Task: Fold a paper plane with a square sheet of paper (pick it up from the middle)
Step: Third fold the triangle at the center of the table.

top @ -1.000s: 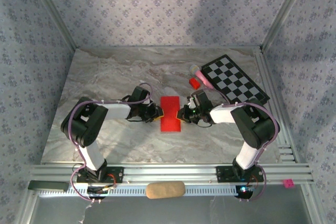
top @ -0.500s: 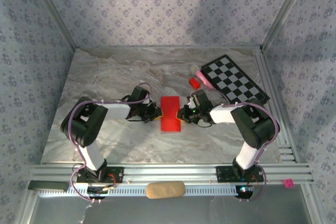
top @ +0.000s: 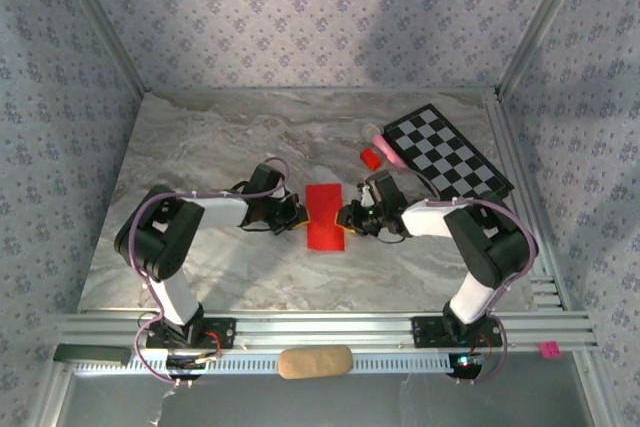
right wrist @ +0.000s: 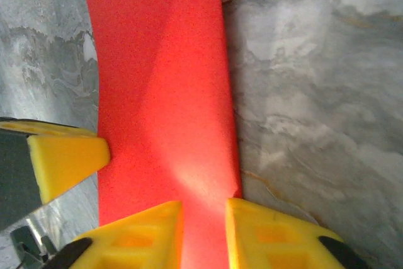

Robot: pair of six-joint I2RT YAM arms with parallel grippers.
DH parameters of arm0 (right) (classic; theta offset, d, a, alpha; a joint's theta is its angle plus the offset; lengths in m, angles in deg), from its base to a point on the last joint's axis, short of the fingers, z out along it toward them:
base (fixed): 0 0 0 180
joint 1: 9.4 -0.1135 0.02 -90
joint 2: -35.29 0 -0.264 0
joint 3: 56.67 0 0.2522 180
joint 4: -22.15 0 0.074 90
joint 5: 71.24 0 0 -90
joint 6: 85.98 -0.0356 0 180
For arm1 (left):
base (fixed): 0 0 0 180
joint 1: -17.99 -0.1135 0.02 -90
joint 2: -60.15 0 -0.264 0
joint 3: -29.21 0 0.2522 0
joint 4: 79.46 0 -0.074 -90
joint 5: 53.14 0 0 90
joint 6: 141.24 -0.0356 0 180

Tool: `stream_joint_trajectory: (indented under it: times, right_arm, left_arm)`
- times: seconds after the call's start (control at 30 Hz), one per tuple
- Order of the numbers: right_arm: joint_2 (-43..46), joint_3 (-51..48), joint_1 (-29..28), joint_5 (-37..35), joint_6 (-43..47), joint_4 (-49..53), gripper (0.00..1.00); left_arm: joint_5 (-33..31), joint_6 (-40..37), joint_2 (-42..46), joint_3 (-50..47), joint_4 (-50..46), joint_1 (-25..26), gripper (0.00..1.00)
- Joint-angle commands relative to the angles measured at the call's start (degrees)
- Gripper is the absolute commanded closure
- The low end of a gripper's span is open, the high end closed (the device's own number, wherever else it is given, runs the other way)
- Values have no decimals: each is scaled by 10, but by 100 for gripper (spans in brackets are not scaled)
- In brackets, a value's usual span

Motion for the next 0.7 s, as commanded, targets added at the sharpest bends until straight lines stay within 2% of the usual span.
stream_joint_trajectory:
  times: [0.0,0.13,0.27,0.37,0.5,0.67]
  right_arm:
    - [59,-6,-3,-35,40,52,69]
    - [132,2,-13,-76,98,105,56]
    - [201,-8,-51,-130,175,110,53]
    - [235,-29,-112,-210,260,87,53]
    - [240,-53,-210,-314,398,45,47]
    - [192,-44,-287,-354,500,13,46]
  left_arm:
    - [17,5,25,9,-28,-2,99]
    - [21,27,39,-2,-24,-3,99]
    - [20,45,47,-4,-29,-4,99]
    - [19,49,51,-1,-37,-4,99]
    - [18,50,50,4,-42,-3,99]
    - [19,52,49,5,-41,-4,100]
